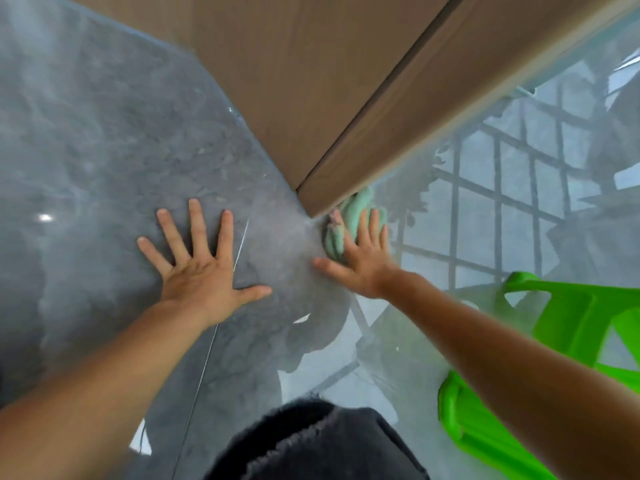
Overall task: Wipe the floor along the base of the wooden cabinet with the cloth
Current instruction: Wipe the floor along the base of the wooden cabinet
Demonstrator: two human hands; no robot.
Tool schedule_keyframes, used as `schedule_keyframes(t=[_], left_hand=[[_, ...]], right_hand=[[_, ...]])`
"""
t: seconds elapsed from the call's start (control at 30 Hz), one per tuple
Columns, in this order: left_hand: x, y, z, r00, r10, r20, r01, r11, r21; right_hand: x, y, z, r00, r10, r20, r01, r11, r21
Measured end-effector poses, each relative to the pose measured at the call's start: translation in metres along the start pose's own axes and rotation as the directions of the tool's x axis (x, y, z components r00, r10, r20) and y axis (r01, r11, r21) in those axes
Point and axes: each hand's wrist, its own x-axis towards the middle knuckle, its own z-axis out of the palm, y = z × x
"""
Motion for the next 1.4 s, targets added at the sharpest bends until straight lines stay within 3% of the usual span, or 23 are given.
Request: schedule_keyframes(t=[0.07,0.17,0.3,0.53,0.63,0.8,1.0,1.13,1.4], left_hand=[[-0.005,-0.018,0.002,0.994,0.052,-0.091,-0.051,0.999,0.019],[-0.003,-0.074,-0.005,0.967,0.103,-0.232,-0.074,0.989,0.132],[0.011,-0.144,-0.023,0.899,-0.161,-0.406,0.19,0.981,0.033],[0.025,-0.159,-0.004,0.787,-0.132,-0.603,0.196,0.98,0.041],[0.027,-0.161,-0.002,0.737,-0.098,-0.669,0.215,0.972,0.095],[0.025,-0.158,-0.001,0.749,-0.117,-0.652,0.233,0.968,0.094],[0.021,-0.152,-0.008,0.785,-0.161,-0.599,0.251,0.966,0.069],[0.018,-0.145,-0.014,0.799,-0.18,-0.574,0.254,0.966,0.05],[0.016,-0.14,-0.02,0.82,-0.18,-0.543,0.22,0.976,0.009]], right_hand=[[-0.024,-0.054,0.029,0.972,-0.236,-0.005,0.235,0.969,-0.073],[-0.031,-0.081,0.038,0.942,-0.333,-0.044,0.317,0.923,-0.217],[-0.005,-0.085,0.024,0.897,-0.439,-0.045,0.406,0.861,-0.306],[0.131,-0.18,-0.024,0.865,-0.425,-0.267,0.375,0.901,-0.218],[0.192,-0.231,-0.057,0.85,-0.44,-0.29,0.387,0.895,-0.222],[0.218,-0.262,-0.08,0.853,-0.463,-0.241,0.398,0.876,-0.274],[0.116,-0.167,-0.038,0.848,-0.484,-0.217,0.426,0.865,-0.264],[0.065,-0.136,-0.003,0.895,-0.401,-0.195,0.351,0.904,-0.244],[0.116,-0.182,-0.019,0.939,-0.228,-0.259,0.172,0.96,-0.22]])
